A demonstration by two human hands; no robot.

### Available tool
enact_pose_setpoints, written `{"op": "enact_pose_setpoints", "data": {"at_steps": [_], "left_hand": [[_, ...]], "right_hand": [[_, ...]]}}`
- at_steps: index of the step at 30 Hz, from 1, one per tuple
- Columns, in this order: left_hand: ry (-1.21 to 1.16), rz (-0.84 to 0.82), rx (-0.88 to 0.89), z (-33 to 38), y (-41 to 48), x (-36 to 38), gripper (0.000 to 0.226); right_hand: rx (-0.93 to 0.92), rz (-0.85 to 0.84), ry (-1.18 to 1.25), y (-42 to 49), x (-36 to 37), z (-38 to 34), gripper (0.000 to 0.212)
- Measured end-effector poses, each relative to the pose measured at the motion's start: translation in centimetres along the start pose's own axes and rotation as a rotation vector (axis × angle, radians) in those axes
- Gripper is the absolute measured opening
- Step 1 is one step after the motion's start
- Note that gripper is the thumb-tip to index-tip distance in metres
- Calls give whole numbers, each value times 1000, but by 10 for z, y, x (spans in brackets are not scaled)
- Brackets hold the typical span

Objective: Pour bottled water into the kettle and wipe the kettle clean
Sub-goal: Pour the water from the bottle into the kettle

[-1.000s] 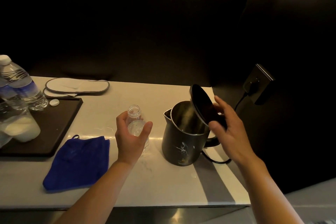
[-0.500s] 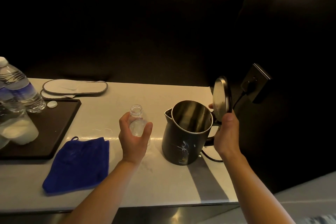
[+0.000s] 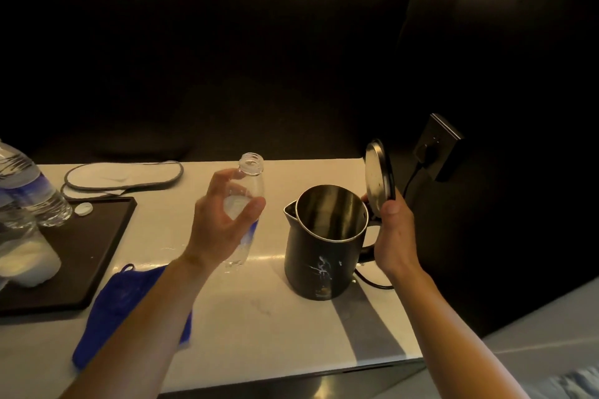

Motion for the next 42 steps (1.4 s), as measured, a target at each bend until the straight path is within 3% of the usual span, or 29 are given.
{"op": "enact_pose_setpoints", "data": {"at_steps": [5,13,26,42], "left_hand": [[166,-338,109,34,23,9,52],[338,-754,60,40,25,40,55],[608,-1001,67,46,25,63,87],[734,-1066,106,51,28,68,81]], "right_hand": [[57,-4,38,-1,2,1,56],[60,-25,15,-3,2,-3,72],[52,-5,11,-5,1,-14,40],[5,34,-59,-9,-1,-15,28]]}}
Point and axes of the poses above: each hand's wrist, its own y-axis towards the middle knuckle, its own x-axis out of the palm, z = x × y, the point moved 9 cm from there along y, towards the middle knuckle, and after that the axes turned 9 degrees about z, right-handed, at the moved point
